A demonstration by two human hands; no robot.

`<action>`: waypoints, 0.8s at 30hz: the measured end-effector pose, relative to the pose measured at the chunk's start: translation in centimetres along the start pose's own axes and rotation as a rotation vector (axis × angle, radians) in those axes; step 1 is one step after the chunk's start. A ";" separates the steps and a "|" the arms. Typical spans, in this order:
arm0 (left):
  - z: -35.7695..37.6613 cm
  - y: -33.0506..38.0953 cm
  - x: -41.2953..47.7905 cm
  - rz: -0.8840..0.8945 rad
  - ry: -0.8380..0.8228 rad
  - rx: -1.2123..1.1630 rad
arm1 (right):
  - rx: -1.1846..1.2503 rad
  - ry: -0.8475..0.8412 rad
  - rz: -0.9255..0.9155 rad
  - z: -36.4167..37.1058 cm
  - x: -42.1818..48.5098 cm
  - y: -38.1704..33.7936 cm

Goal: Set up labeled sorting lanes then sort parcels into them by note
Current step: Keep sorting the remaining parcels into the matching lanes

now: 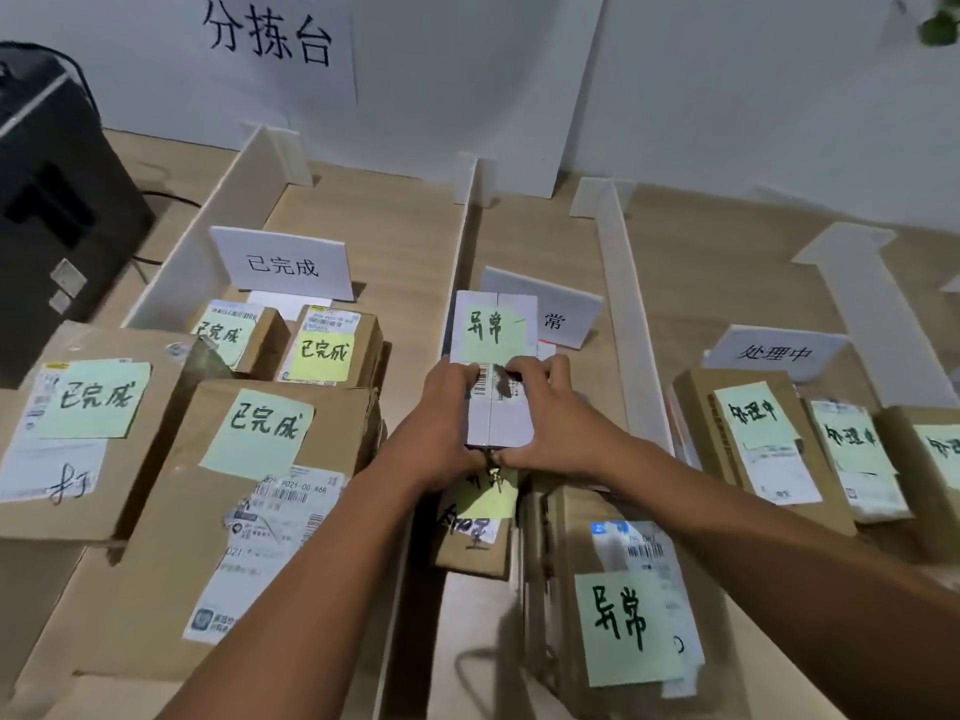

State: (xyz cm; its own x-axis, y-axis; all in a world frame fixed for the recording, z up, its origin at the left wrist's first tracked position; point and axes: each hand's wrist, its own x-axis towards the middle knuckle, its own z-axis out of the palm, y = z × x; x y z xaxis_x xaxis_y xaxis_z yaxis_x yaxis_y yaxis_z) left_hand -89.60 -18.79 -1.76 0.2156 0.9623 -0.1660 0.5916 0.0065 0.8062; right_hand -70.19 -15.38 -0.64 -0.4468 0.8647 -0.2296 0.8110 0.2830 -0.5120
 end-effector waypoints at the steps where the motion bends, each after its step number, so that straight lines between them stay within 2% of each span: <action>1: 0.1 -0.1 -0.1 0.003 0.001 0.017 | 0.000 -0.001 0.002 0.1 -0.2 0.0; 12: -1.5 1.9 -1.0 -0.112 0.014 0.139 | 0.110 -0.072 0.052 -2.3 -2.4 -0.8; 18: -0.5 7.0 -5.6 -0.116 0.157 0.287 | 0.077 0.126 0.051 -7.0 -14.8 5.0; 21: 1.9 12.4 -7.5 -0.095 0.217 0.368 | 0.080 0.245 0.124 -10.4 -23.5 9.4; 24: 7.4 20.0 -9.7 -0.022 0.279 0.391 | 0.037 0.363 0.166 -13.6 -34.1 13.7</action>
State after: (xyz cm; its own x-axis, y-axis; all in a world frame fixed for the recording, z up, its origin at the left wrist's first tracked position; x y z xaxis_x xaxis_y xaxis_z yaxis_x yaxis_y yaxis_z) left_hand -74.11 -30.00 11.81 0.0143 0.9997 0.0215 0.8529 -0.0235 0.5215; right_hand -38.73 -35.33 11.48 -0.1432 0.9897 -0.0077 0.8437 0.1180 -0.5237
